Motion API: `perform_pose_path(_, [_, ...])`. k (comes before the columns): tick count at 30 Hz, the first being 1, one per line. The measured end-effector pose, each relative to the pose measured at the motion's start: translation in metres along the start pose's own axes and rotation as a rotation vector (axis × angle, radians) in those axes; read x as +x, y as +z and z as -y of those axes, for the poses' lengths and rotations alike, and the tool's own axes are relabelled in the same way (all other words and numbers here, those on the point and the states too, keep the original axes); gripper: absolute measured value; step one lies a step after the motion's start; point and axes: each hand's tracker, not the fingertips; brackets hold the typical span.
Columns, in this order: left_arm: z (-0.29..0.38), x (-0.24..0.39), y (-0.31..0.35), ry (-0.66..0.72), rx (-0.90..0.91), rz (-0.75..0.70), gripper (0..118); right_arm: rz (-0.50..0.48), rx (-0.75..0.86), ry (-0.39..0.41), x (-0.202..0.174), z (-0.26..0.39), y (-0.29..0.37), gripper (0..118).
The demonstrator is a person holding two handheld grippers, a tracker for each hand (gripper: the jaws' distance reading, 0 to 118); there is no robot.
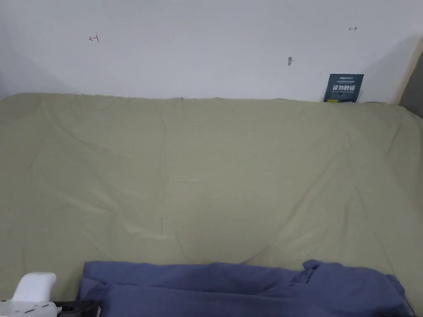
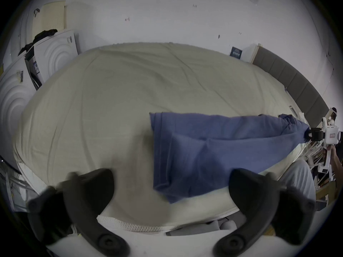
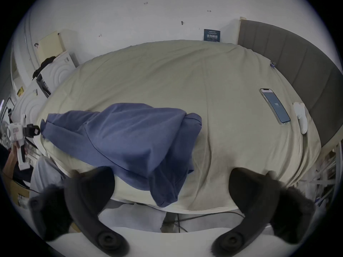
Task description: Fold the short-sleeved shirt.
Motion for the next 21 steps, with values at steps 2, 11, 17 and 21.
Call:
perform_pose_path(2, [-0.003,0.002,0.017,0.026,0.039,-0.013,115,-0.004,0.078,-0.054,-0.008,-0.003,0.011,118])
perform_pose_path(11, [-0.032,0.029,0.078,0.125,0.21,0.018,0,0.11,0.459,-0.092,-0.06,-0.01,0.073,0])
perform_pose_path(17, [-0.03,0.025,0.081,0.182,0.207,0.064,0,0.169,0.524,0.004,-0.106,-0.005,0.093,0])
perform_pose_path(21, [-0.024,0.0,0.072,0.282,0.142,0.092,0,0.173,0.556,0.017,-0.117,0.003,0.104,0])
